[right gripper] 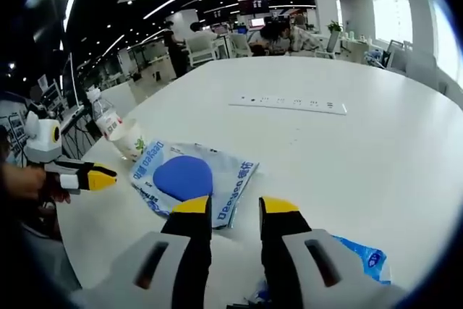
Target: Arrange the tabletop items into an orderly group along one side of the table until the central work area is clear of visible clutter.
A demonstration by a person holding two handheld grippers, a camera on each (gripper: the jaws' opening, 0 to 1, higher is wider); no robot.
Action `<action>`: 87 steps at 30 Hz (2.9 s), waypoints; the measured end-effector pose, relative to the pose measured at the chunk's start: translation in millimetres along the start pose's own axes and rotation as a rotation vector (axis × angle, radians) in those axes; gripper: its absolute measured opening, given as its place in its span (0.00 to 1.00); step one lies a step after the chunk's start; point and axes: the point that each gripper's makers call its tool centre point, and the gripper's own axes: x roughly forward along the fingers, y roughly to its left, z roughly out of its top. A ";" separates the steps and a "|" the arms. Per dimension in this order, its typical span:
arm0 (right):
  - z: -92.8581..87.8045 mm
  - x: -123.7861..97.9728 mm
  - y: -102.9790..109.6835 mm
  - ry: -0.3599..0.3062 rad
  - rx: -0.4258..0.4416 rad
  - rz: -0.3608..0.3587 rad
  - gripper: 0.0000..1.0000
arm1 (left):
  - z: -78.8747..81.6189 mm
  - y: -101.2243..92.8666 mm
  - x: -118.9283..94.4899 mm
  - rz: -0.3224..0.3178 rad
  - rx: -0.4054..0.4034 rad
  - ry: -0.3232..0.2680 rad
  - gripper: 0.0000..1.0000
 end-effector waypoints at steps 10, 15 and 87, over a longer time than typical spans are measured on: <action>-0.5 -37.0 14.8 -0.047 -0.056 0.031 0.41 | 10.5 -15.6 -34.3 -0.046 0.099 -0.057 0.31; -0.9 -58.6 17.6 -0.081 -0.081 0.031 0.49 | 7.6 -25.0 -53.4 -0.068 0.136 -0.086 0.41; -88.7 -184.0 64.3 -0.039 -0.215 0.009 1.00 | -58.5 -46.8 -210.8 -0.066 0.370 -0.141 1.00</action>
